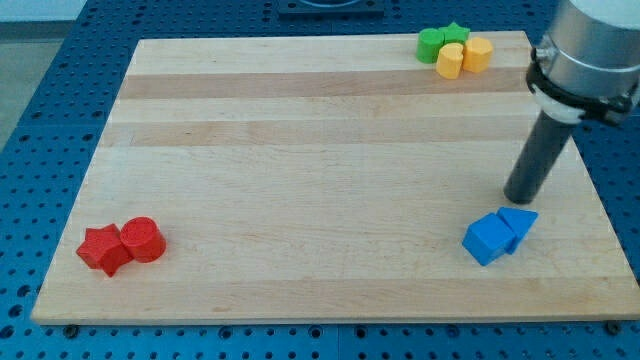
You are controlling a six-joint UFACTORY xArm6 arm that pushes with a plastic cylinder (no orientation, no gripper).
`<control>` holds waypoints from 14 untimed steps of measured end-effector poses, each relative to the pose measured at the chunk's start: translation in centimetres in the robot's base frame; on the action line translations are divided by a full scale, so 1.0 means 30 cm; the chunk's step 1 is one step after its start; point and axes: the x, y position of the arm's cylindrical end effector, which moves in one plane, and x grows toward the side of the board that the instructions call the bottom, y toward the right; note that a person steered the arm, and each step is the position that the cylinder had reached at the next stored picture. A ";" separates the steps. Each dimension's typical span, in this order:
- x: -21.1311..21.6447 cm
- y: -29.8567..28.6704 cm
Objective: Place the green star at the top center of the board
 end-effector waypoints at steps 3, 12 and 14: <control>0.094 -0.007; -0.963 -0.126; -0.914 -0.269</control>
